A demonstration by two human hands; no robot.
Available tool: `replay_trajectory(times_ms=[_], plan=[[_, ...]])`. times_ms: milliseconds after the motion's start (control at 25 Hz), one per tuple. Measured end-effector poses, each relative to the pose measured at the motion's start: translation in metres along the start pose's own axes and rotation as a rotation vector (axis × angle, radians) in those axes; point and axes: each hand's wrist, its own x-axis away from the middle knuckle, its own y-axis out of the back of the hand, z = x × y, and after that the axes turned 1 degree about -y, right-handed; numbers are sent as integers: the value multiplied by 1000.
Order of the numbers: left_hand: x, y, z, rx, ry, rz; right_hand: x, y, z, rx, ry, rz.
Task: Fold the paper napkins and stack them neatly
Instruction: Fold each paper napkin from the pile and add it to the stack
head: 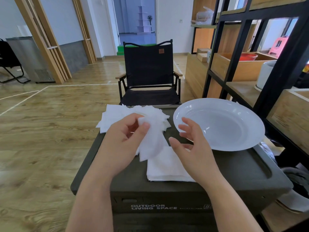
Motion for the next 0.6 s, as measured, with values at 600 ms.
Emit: replay_trajectory(times_ms=[600], plan=[[-5, -32, 39, -164, 468, -16, -1, 21, -8, 427, -67, -55]])
